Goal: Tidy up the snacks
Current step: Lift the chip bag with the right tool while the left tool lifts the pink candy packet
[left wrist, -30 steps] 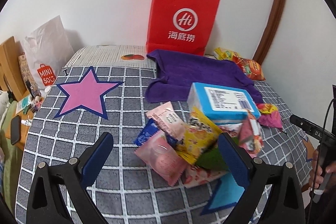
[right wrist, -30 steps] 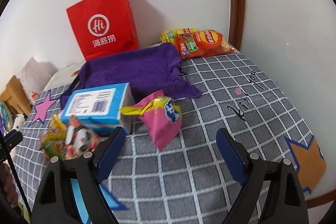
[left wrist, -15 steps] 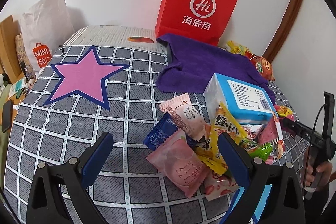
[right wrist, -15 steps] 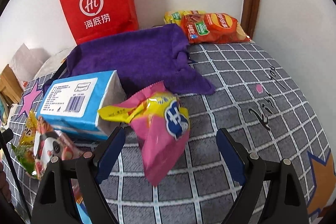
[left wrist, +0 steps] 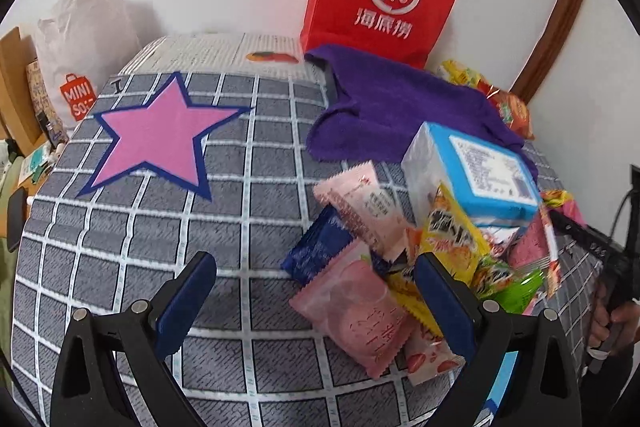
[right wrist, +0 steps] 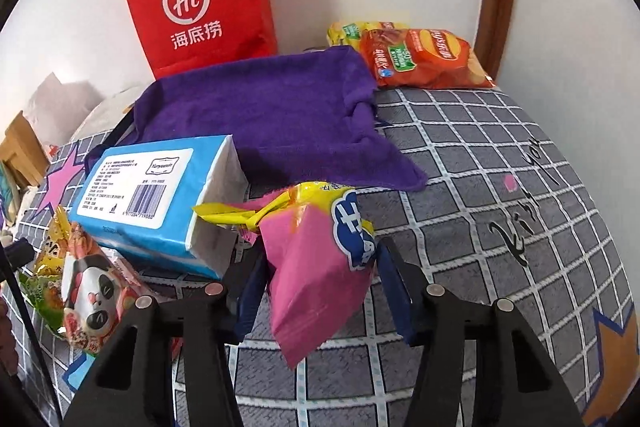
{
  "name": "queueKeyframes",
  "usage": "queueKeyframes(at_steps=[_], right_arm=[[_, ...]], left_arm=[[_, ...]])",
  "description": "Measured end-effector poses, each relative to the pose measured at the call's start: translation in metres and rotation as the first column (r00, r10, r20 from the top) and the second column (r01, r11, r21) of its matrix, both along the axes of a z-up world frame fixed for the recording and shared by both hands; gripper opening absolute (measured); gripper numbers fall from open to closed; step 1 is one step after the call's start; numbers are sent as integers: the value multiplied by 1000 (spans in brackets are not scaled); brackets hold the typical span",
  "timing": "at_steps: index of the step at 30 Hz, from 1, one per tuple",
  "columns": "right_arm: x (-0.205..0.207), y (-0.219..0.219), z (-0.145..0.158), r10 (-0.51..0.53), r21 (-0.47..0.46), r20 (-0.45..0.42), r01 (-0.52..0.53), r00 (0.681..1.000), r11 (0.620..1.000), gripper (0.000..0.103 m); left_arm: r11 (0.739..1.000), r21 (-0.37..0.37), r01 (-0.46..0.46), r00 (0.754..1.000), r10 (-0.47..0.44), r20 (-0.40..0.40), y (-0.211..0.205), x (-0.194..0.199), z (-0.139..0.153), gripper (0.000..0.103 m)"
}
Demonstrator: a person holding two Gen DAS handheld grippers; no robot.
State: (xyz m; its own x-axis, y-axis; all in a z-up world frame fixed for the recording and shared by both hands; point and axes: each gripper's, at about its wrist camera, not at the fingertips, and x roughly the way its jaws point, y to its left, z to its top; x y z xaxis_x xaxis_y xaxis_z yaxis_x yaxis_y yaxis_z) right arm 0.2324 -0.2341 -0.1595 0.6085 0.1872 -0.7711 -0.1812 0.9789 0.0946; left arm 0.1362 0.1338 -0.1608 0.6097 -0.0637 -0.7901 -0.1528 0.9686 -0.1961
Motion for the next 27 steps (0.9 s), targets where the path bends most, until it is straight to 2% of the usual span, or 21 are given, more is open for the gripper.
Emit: queueKeyframes(at_steps=[7, 11, 13, 14, 15, 17, 18, 25, 27], right_arm=[[-23, -4, 8, -4, 11, 26, 4, 1000, 1000, 53], [-40, -7, 11, 0, 24, 27, 0, 1000, 1000, 53], [-51, -9, 12, -4, 29, 25, 3, 1000, 1000, 53], [-57, -10, 12, -5, 30, 23, 4, 1000, 1000, 53], [-60, -11, 12, -4, 30, 21, 4, 1000, 1000, 53], [-70, -13, 11, -7, 30, 14, 6, 1000, 1000, 53], [-74, -13, 10, -7, 31, 13, 7, 1000, 1000, 53], [-92, -7, 7, 1, 31, 14, -2, 1000, 1000, 53], [-96, -4, 6, 5, 25, 18, -5, 1000, 1000, 53]], left_arm=[[998, -57, 1, 999, -3, -45, -4, -9, -14, 92], [998, -57, 10, 998, -14, -65, -15, -5, -20, 89], [998, -60, 4, 997, -9, -79, -19, -2, -23, 84], [998, -56, -1, 997, -3, -83, -20, -1, -26, 78], [999, -43, -6, 997, 2, -83, -21, 1, -26, 71], [1000, -1, -8, 997, 8, -81, -24, -2, -25, 66], [1000, -5, 2, 997, -2, -76, -24, -5, -24, 61], [1000, 7, 8, 997, -7, -81, -14, -31, -20, 61], [1000, 6, 4, 997, -3, -76, -11, -39, -17, 67]])
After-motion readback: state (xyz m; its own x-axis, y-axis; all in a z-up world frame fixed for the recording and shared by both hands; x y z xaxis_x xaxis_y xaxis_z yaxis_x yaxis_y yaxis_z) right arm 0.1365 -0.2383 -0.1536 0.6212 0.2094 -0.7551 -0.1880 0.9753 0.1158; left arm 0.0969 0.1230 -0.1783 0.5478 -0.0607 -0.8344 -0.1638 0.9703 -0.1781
